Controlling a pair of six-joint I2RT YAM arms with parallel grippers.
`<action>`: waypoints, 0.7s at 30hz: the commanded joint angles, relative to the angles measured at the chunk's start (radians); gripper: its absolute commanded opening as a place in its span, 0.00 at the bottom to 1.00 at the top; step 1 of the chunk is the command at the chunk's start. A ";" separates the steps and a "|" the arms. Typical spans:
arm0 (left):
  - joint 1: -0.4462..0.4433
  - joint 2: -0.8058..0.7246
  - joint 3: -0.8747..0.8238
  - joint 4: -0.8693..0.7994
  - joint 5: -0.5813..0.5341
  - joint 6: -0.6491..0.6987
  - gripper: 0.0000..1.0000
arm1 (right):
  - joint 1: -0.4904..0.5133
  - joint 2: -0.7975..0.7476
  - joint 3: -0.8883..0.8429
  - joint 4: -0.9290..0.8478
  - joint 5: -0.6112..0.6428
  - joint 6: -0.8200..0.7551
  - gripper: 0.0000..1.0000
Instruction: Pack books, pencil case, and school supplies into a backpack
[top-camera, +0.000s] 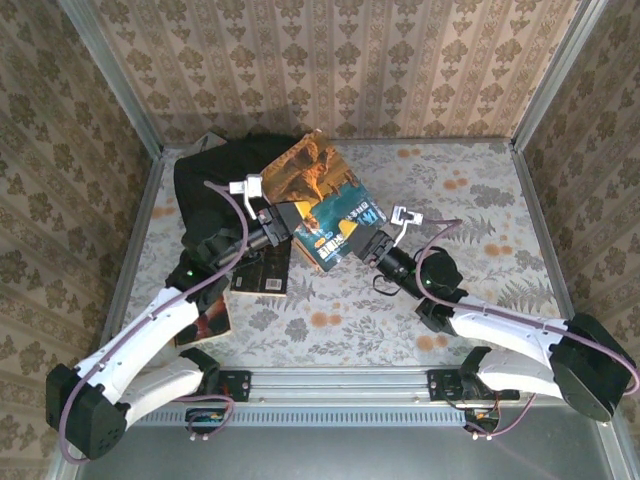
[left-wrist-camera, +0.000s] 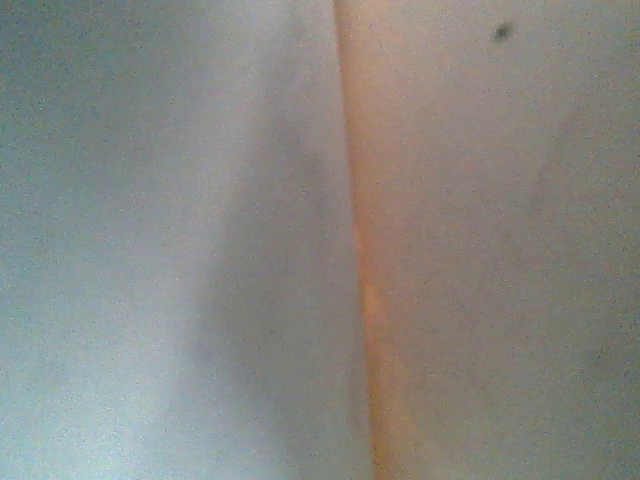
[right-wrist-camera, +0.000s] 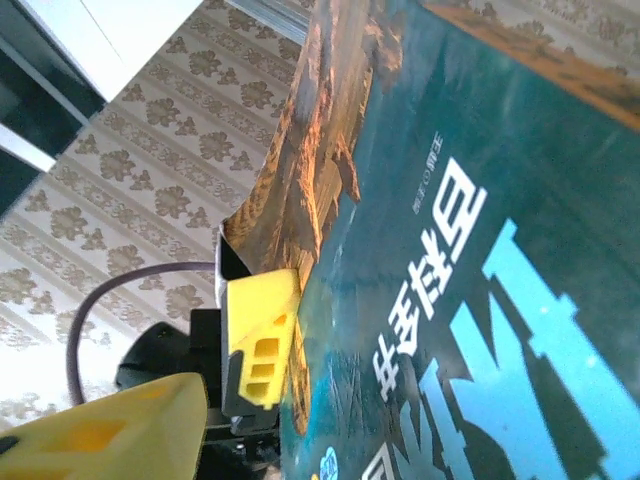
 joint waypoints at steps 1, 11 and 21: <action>-0.020 -0.016 -0.012 0.074 -0.015 -0.011 0.00 | 0.022 0.029 0.055 0.071 0.083 -0.014 0.45; -0.023 -0.049 -0.019 -0.026 -0.069 0.030 0.11 | 0.036 0.039 0.030 0.047 0.152 -0.015 0.00; 0.062 -0.023 0.144 -0.566 -0.186 0.312 0.82 | 0.017 -0.333 -0.047 -0.604 0.313 -0.226 0.00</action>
